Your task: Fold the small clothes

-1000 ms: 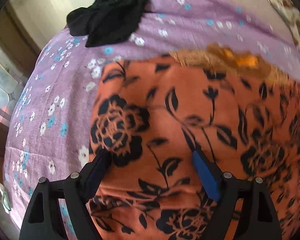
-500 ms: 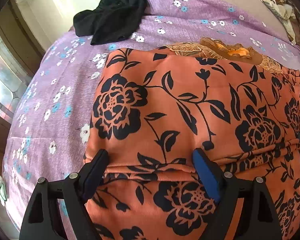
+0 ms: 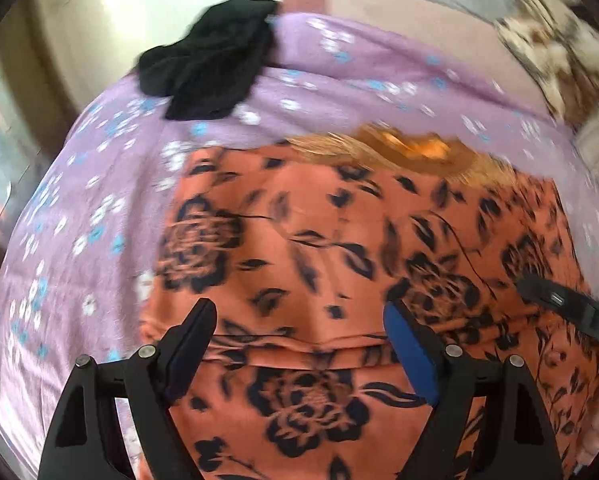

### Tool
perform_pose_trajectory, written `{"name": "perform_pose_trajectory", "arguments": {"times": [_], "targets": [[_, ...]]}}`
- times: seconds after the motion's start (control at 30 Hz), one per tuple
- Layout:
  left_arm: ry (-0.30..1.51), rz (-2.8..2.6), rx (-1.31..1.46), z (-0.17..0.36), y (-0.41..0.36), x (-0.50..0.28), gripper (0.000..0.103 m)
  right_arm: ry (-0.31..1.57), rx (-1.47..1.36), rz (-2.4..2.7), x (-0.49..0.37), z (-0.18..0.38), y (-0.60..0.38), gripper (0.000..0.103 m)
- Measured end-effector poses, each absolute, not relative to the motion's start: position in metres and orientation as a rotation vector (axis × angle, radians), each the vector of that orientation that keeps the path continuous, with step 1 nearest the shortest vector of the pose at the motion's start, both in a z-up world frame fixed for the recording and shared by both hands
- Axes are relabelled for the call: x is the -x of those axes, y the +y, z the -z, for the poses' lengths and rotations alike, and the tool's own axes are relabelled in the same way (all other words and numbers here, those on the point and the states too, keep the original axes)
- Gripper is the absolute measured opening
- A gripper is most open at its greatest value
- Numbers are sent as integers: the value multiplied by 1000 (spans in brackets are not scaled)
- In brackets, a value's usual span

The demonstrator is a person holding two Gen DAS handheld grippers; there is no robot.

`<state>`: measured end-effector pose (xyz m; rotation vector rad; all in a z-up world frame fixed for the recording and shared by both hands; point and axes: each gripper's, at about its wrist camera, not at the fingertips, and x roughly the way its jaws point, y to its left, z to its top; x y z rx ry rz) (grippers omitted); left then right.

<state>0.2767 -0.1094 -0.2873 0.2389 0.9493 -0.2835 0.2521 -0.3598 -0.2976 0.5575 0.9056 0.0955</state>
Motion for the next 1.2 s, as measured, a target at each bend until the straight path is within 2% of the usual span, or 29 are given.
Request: {"name": "perform_pose_trajectory", "arguments": {"times": [0.2,0.53,0.7,0.8,0.9,1.0,1.2], "targets": [[1027,305,-300,313,-129,-281,86,958,-519,-102,-274,318,-345,22],[1072,352,-344,319,-130,-274,87,1064,-461,-154,-268,323,-335,23],[1023,314,-226,289,-99,-297,87,1053,-447,-170,-271,313,-337,22],[990,227,-225,281,-78,-310,87,959,-447,-166,-272,295,-342,23],[1038,96,-213,291,-49,-327,87,876,-462,-135,-275,286,-350,23],[1108,57,-176,306,-30,-335,87,921,-519,-126,-283,302,-357,22],[1082,98,-241,314,-31,-322,88,1011,-481,-181,-285,314,-334,22]]}}
